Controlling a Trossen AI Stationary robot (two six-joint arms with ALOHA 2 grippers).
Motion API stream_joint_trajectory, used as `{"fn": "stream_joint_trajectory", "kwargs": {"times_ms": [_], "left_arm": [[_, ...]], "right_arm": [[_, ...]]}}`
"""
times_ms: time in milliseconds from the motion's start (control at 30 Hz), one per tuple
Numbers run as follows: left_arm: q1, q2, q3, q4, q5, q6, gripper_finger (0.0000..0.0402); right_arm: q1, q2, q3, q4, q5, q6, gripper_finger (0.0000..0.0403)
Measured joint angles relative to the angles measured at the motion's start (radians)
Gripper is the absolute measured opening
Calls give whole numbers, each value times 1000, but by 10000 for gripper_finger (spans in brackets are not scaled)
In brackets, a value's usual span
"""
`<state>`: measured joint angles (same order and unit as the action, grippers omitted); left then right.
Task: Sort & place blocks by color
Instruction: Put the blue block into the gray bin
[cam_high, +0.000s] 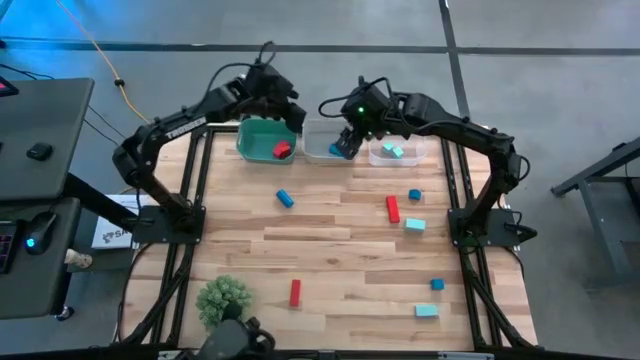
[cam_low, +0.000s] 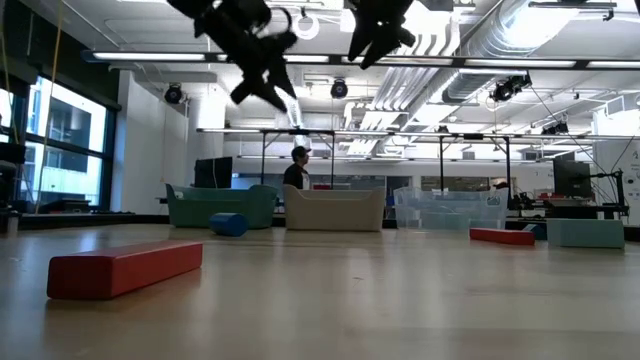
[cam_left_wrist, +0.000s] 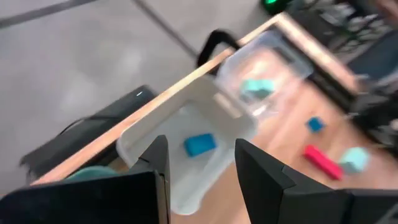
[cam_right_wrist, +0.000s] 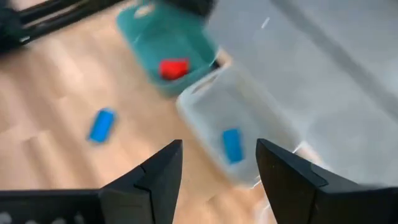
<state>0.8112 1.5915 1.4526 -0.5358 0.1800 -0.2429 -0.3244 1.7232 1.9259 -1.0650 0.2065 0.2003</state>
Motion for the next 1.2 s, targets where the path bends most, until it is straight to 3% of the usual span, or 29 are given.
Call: {"fn": "stream_joint_trajectory", "kwargs": {"times_ms": [267,633,1200], "left_arm": [[0,-121,27,-65,141,80,104],[-15,-259,27,-203,205,177,104],[-74,-269,27,-285,199,266,104]], "right_arm": [[38,3,-49,-141,-218,226,195],[175,2,-199,-159,-241,434,195],[432,2,-436,-266,-331,720,195]]}}
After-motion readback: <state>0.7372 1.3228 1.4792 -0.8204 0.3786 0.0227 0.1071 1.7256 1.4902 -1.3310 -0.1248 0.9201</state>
